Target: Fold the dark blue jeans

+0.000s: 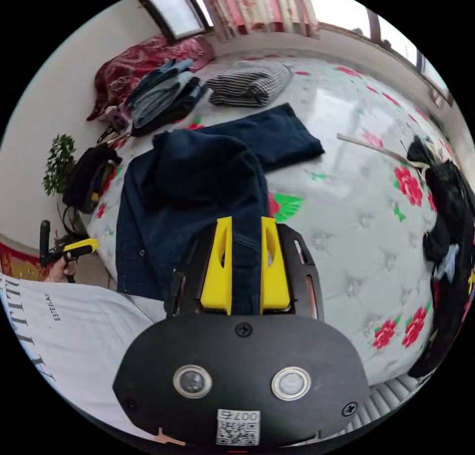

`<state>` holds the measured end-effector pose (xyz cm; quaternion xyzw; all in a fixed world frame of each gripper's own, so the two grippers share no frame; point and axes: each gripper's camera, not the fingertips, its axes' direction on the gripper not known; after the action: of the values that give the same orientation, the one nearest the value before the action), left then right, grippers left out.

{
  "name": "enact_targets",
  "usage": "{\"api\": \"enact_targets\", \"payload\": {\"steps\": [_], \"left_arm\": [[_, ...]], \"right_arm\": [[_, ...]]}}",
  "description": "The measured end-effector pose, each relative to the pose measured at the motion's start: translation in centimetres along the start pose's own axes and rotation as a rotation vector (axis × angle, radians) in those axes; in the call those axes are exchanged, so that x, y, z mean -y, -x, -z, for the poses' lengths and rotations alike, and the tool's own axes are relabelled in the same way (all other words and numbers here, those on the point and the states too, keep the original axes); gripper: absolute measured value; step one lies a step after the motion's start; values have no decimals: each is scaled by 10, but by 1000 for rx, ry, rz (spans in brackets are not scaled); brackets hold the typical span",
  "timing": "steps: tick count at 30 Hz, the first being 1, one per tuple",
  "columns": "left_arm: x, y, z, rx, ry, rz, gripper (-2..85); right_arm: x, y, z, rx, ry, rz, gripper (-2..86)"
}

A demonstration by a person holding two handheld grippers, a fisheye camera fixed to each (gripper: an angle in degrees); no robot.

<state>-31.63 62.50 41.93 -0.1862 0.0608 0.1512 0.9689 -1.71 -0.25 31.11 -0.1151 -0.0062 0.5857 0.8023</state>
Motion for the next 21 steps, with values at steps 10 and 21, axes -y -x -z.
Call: {"api": "enact_targets", "payload": {"steps": [10, 21], "left_arm": [[72, -107, -83, 242, 200, -362, 50], [130, 69, 63, 554, 14, 128, 55]], "right_arm": [[-25, 1, -69, 270, 260, -39, 13], [-8, 210, -12, 664, 229, 704, 12]]}}
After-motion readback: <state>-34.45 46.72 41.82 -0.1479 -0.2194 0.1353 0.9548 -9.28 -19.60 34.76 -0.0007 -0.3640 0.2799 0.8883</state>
